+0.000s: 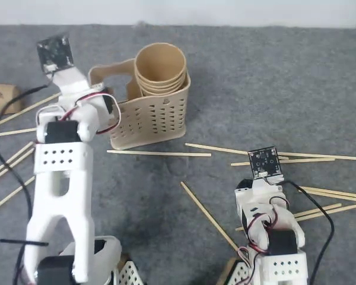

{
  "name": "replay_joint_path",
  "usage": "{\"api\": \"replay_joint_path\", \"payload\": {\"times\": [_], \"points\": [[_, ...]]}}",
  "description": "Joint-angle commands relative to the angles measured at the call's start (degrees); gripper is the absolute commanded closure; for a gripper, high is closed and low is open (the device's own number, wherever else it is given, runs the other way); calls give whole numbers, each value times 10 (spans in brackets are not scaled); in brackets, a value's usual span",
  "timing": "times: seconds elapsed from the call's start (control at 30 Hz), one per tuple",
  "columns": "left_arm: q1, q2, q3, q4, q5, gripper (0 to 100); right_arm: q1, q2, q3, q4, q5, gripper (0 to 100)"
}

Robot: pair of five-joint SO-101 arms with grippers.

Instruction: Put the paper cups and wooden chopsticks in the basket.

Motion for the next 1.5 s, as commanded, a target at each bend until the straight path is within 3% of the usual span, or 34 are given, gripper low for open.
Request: {"api": "replay_joint_path", "payload": {"times": [0.0, 0.13, 0.37, 0.77, 0.97, 1.23, 1.47], "points": [[-6, -8, 22, -23, -43, 988, -4, -9, 2, 4, 10, 990], [-16, -11, 34, -18, -63, 972, -4, -9, 2, 4, 10, 990], [-56, -23, 30, 14, -64, 764, -4, -9, 2, 3, 10, 991], [-160, -217, 32, 103, -69, 761, -4, -9, 2, 3, 10, 991], [-224, -271, 29, 118, -118, 761, -3, -9, 2, 4, 10, 991], [-326, -174, 2, 26, -117, 761, -3, -9, 2, 5, 10, 991], [-364, 40, -154, 29, -116, 761, -3, -9, 4, 5, 10, 991]]}}
